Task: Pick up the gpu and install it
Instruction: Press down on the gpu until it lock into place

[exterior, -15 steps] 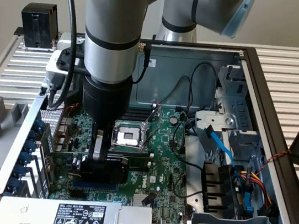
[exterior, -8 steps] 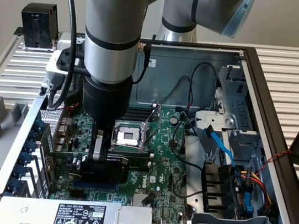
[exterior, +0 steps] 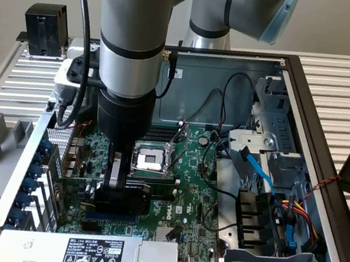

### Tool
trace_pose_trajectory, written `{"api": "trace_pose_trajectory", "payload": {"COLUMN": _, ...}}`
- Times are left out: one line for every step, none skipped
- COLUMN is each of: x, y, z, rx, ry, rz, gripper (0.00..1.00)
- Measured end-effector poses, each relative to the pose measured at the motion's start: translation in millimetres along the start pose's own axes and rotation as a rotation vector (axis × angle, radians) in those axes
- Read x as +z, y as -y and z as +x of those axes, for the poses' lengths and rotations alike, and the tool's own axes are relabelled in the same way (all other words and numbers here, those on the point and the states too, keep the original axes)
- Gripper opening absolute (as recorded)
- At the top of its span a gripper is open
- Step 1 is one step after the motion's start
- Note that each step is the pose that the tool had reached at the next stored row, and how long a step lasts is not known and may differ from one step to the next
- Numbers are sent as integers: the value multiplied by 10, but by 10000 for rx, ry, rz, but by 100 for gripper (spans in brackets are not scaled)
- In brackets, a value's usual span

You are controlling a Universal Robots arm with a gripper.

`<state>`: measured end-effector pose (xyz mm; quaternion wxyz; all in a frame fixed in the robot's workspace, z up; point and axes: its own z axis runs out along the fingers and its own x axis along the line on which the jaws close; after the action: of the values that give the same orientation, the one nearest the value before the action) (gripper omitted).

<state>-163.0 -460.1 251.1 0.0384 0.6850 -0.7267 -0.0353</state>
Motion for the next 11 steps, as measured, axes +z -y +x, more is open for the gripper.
{"api": "trace_pose_trajectory", "payload": {"x": 0, "y": 0, "z": 0, "rx": 1, "ry": -1, "rz": 0, "gripper": 26}}
{"api": "trace_pose_trajectory", "payload": {"x": 0, "y": 0, "z": 0, "rx": 0, "ry": -1, "rz": 0, "gripper": 26}}
{"api": "trace_pose_trajectory", "payload": {"x": 0, "y": 1, "z": 0, "rx": -1, "ry": -1, "rz": -1, "gripper": 26}}
{"api": "trace_pose_trajectory", "payload": {"x": 0, "y": 1, "z": 0, "rx": -1, "ry": -2, "rz": -1, "gripper": 26}}
{"api": "trace_pose_trajectory", "payload": {"x": 0, "y": 1, "z": 0, "rx": -2, "ry": -3, "rz": -1, "gripper": 26}}
{"api": "trace_pose_trajectory", "payload": {"x": 1, "y": -1, "z": 0, "rx": -2, "ry": -2, "rz": -1, "gripper": 26}}
{"api": "trace_pose_trajectory", "payload": {"x": 2, "y": -3, "z": 0, "rx": -1, "ry": -1, "rz": 0, "gripper": 26}}
{"api": "trace_pose_trajectory", "payload": {"x": 3, "y": -4, "z": 0, "rx": -1, "ry": -1, "rz": 0, "gripper": 26}}
{"api": "trace_pose_trajectory", "payload": {"x": 5, "y": -6, "z": 0, "rx": -1, "ry": -1, "rz": 1, "gripper": 26}}
{"api": "trace_pose_trajectory", "payload": {"x": 6, "y": -8, "z": 1, "rx": -2, "ry": -1, "rz": 1, "gripper": 26}}
{"api": "trace_pose_trajectory", "payload": {"x": 8, "y": -8, "z": 1, "rx": -2, "ry": -1, "rz": 3, "gripper": 26}}
